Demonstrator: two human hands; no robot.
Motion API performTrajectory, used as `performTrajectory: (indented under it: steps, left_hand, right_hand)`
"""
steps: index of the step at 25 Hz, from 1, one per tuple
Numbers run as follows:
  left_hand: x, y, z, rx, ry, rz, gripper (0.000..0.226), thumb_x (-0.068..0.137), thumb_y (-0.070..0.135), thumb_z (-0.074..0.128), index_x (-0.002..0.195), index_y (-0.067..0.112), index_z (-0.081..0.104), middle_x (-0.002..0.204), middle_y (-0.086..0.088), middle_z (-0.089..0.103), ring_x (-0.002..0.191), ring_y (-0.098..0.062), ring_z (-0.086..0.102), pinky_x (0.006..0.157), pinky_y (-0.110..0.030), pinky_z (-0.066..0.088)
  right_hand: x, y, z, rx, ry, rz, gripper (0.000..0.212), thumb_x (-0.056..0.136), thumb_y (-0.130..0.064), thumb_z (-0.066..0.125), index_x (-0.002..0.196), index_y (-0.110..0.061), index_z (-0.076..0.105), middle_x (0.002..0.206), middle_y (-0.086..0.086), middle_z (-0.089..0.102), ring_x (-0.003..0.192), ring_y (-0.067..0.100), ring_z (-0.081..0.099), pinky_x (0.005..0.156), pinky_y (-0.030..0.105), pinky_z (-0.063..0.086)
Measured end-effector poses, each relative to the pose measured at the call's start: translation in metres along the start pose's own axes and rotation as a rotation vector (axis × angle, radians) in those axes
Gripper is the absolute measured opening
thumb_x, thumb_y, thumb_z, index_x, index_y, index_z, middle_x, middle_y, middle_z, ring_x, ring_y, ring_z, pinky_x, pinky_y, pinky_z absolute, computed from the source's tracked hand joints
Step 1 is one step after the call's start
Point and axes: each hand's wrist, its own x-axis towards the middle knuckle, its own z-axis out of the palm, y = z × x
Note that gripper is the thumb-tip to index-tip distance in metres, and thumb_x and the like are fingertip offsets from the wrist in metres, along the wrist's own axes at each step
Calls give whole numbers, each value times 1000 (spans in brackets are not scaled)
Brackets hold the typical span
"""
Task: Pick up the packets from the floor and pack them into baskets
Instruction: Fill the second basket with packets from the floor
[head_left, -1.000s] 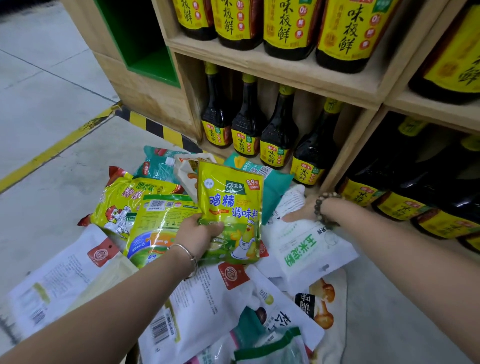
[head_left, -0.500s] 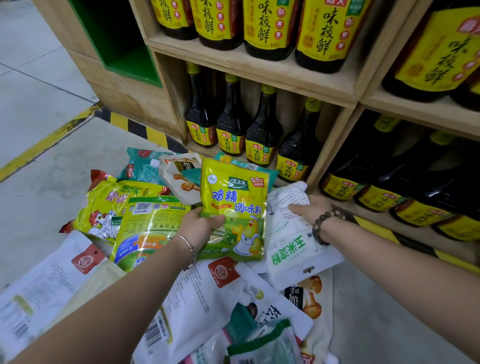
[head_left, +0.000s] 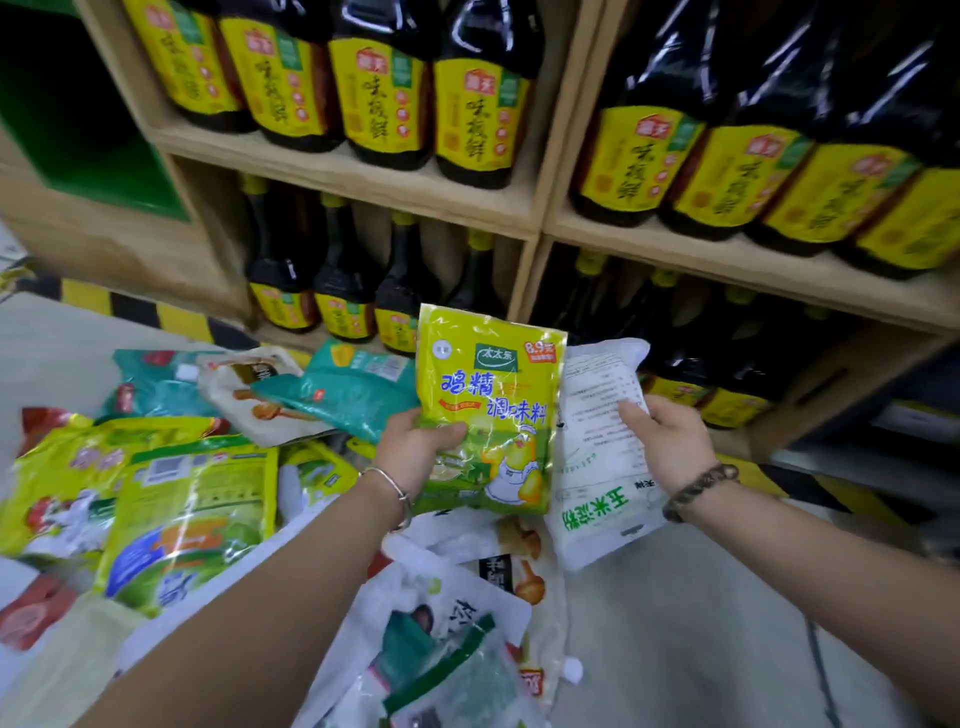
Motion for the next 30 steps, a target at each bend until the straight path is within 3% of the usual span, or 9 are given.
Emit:
performTrajectory:
  steps: [5,8,14,16,18,20,25,27,30]
  left_hand:
    - [-7,3,73,-53,-152,36,50,67,7,76,112,3,57,103,-12,67,97,-30,63,98,-47,44]
    - [-18,5,110,-85,-207,58,23,78,-4,67,97,7,59,83,-1,68,75,-16,64,87,-34,45]
    - [-45,22,166,-185,-318,155,20,83,-1,63,75,17,59,53,14,65,52,-2,63,66,-26,50]
    - [-52,29,180,-184,-312,202,13,83,6,66,77,17,65,60,11,69,63,-13,66,72,-32,53]
    - [-59,35,192,-175,-316,270,9,82,10,69,78,18,67,64,12,69,70,-16,65,75,-33,54]
    - [-70,43,204,-166,-314,323,7,81,13,70,81,19,67,67,12,70,67,-10,66,70,-28,56]
    - [-110,65,237,-163,-339,431,5,86,14,64,84,18,65,77,7,67,56,4,63,59,-16,54]
    - [-129,75,252,-161,-339,454,3,88,16,62,87,15,64,79,3,66,61,-1,64,57,-14,53]
    - [-157,79,283,-194,-351,395,8,89,18,62,83,15,65,84,-4,68,80,-26,67,74,-36,56]
  right_hand:
    - [-27,-9,-70,135,272,95,21,93,-15,57,73,-13,65,71,2,67,55,10,63,53,23,53]
    - [-37,-24,-112,129,387,99,19,90,-18,62,79,-4,67,71,7,67,53,10,61,49,20,50]
    - [-59,-64,-179,106,566,8,17,86,-20,67,73,-9,64,72,9,67,58,16,60,58,27,48]
    - [-67,-77,-205,86,617,-42,17,88,-23,64,87,-6,66,81,10,68,60,11,62,59,26,51]
    - [-75,-89,-233,68,665,-73,34,89,-33,63,106,-4,65,97,15,68,82,17,68,80,35,55]
    - [-81,-98,-258,88,661,-102,26,88,-37,62,95,-13,69,98,11,71,93,27,67,91,48,51]
    - [-100,-113,-309,127,658,-182,24,91,-29,60,73,-16,69,76,1,73,80,26,69,87,48,54]
    - [-114,-120,-330,91,682,-220,26,90,-29,61,70,-16,69,77,3,73,80,28,68,87,50,53]
    - [-139,-130,-368,64,696,-261,23,91,-29,61,72,-16,69,78,7,73,77,27,69,82,47,56]
